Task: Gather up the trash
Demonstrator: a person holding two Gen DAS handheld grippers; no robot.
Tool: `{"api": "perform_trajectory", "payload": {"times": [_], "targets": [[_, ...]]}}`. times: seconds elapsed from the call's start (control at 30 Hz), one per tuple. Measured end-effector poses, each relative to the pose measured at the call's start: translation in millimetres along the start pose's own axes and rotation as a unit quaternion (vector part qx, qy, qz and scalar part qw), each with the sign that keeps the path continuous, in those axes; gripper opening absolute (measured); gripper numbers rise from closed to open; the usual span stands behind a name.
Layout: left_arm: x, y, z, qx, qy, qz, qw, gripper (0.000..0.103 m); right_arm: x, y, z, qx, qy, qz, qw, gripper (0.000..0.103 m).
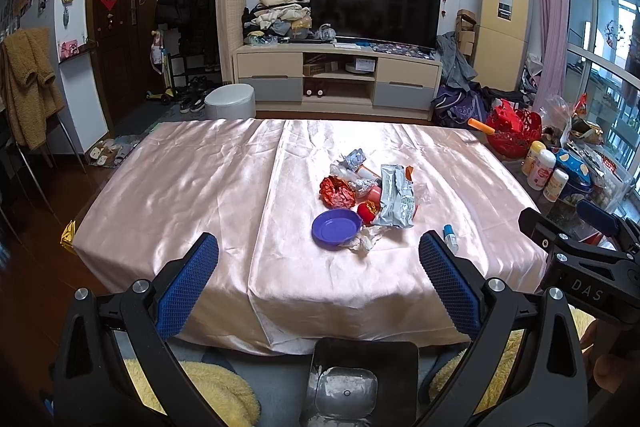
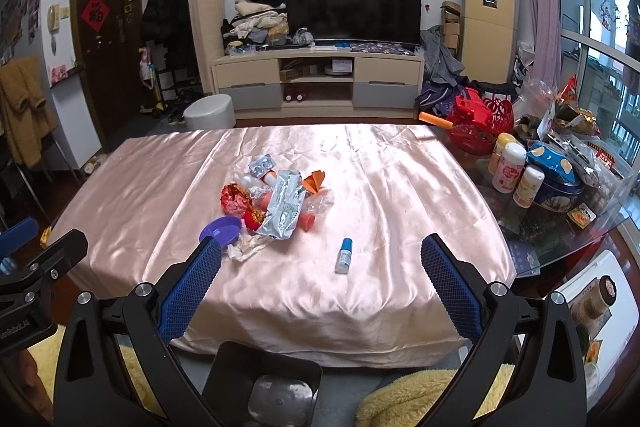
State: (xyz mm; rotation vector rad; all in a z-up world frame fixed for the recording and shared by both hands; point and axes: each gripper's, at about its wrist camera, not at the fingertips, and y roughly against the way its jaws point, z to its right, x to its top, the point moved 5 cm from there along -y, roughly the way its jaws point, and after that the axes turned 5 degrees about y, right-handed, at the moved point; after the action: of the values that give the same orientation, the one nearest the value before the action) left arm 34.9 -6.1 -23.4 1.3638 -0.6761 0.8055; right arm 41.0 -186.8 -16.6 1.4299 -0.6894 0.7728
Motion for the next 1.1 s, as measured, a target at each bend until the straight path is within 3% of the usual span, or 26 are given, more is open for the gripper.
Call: {"api": "perform_trajectory", "payload": {"times": [0.57,0.73,0.97,1.1], "targets": [[-4,-12,-10,0.01,0.006,-0.007,0.9999,0.095,-3,-9,11,-0.013,-0.012,-0.006,1.0,0.1],[-9,-30,-17,0.033,0.0,-0.023,0.9992,0.095,-9,-27,17,-0.016,-0.011,-0.024,1.0,0.1],[-22,-63,-28,0.038,0.008,-0.059,0.9975,0.095,-28,-61,31,-0.021,-0.019,-0.062,0.998,0.1],[-30,-84,-26,0.034,0.002,-0.08,0.9962,0.095,-39,-81,24,0.004,-0.016,-0.087,0.996,0.1]]}}
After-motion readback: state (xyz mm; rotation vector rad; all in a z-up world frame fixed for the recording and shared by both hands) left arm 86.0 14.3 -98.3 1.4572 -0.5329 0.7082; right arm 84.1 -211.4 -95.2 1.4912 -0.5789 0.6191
